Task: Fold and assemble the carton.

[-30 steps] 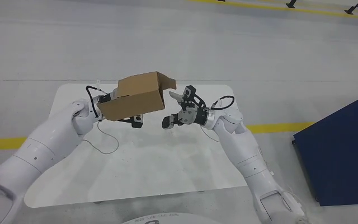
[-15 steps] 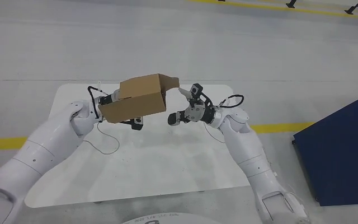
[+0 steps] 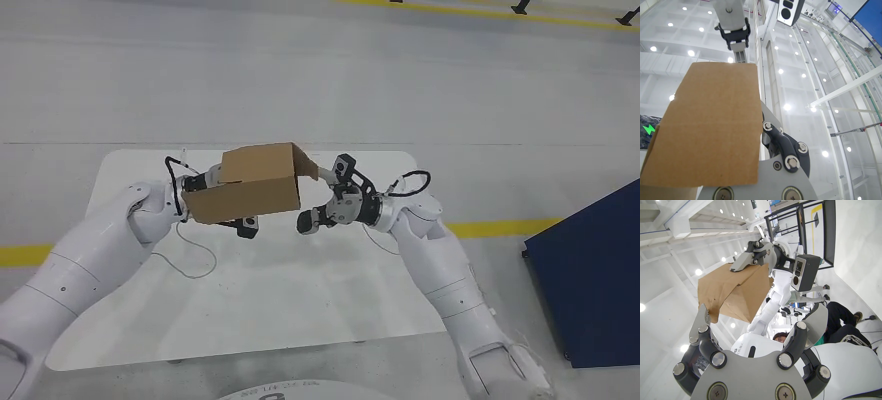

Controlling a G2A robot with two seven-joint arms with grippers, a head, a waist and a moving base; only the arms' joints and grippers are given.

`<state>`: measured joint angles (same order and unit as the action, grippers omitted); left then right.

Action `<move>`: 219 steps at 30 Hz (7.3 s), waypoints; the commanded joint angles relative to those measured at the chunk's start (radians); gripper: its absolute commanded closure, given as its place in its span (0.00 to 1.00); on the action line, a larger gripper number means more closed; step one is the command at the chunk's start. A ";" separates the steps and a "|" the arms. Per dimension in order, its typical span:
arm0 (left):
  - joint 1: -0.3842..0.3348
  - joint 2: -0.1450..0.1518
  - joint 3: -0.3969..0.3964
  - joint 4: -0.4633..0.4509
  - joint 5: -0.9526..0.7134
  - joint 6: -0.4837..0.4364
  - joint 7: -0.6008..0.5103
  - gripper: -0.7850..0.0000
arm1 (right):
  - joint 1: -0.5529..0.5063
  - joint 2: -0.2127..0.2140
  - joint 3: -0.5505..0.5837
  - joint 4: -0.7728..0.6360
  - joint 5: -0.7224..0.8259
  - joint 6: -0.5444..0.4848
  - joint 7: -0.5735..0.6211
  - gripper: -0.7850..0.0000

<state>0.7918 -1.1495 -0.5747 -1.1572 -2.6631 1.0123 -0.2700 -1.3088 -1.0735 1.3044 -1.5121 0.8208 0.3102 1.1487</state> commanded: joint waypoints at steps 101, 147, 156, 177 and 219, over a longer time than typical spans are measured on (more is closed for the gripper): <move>0.207 0.018 -0.429 -0.400 0.873 -0.234 0.099 0.00 | -0.097 0.070 0.073 -0.082 -0.018 0.093 -0.137 0.00; 0.285 0.030 -0.498 -0.434 0.855 -0.259 -0.058 0.00 | 0.091 0.056 -0.176 0.075 -0.214 0.325 -0.191 0.00; 0.285 0.030 -0.498 -0.434 0.855 -0.259 -0.058 0.00 | 0.144 0.008 -0.235 0.136 -0.008 0.320 -0.364 0.00; 0.285 0.030 -0.498 -0.434 0.855 -0.259 -0.058 0.00 | 0.113 0.055 -0.135 0.118 -0.061 0.380 -0.279 0.09; 0.285 0.030 -0.498 -0.434 0.855 -0.259 -0.058 0.00 | -0.105 0.056 -0.193 -0.093 -0.549 0.132 -0.705 0.00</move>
<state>1.0766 -1.1198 -1.0731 -1.5910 -1.8081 0.7535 -0.3260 -1.4161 -1.0162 1.1192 -1.6066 0.2709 0.4512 0.4252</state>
